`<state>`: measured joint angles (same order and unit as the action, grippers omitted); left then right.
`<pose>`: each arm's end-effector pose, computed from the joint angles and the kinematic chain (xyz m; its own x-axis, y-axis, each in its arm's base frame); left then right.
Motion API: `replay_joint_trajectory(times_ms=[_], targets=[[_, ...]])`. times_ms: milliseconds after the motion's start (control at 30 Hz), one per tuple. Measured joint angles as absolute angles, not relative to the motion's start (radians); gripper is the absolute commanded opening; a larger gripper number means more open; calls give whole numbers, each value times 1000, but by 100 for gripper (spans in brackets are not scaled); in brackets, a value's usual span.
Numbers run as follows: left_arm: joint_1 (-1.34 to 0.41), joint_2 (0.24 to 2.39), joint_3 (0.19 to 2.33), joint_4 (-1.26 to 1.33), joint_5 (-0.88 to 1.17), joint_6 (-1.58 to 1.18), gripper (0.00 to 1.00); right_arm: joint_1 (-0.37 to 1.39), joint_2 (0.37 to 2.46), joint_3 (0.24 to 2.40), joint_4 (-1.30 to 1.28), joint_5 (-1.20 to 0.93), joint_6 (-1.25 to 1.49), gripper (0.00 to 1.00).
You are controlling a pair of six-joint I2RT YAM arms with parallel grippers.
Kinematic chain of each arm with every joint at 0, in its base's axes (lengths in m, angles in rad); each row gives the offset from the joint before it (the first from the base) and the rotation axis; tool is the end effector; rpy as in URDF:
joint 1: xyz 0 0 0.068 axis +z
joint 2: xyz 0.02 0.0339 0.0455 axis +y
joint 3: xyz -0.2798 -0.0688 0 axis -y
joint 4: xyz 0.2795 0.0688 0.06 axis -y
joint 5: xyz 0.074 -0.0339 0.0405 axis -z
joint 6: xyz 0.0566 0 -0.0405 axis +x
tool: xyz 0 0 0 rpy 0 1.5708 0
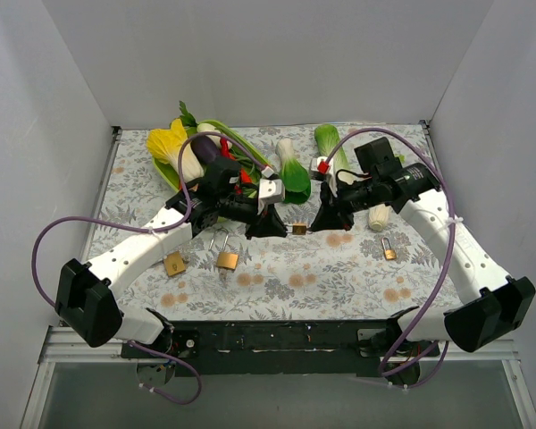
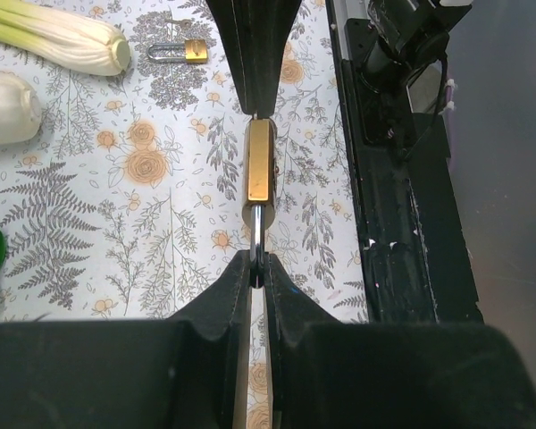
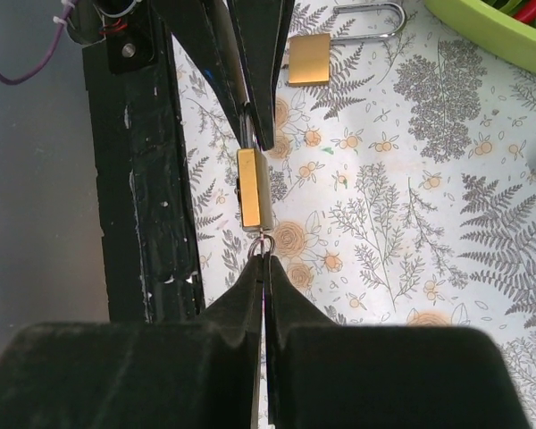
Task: Lock with the key
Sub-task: Place the key at the center of the board.
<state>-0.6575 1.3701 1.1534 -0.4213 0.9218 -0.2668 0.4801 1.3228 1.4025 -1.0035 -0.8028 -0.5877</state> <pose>0.2392 -0.2417 0.3217 -0.6857 0.3281 -0.6498 0.7206 0.1801 -0.6695 0.2415 0.1717 0.3764 -0.1978 -0.5373 -0.8199 -0.9795 0.1418 0.1434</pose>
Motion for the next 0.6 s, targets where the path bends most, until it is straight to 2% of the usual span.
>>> replay_joint_trajectory(times_ms=[433,600], targets=[[-649,1370,1114,-410,904,-244,0,325,1292,1357,-1075,-816,-611,1],[-643,1370,1094,-410,902,-237,0,200,1217,1188,-1049,-796,-538,1]])
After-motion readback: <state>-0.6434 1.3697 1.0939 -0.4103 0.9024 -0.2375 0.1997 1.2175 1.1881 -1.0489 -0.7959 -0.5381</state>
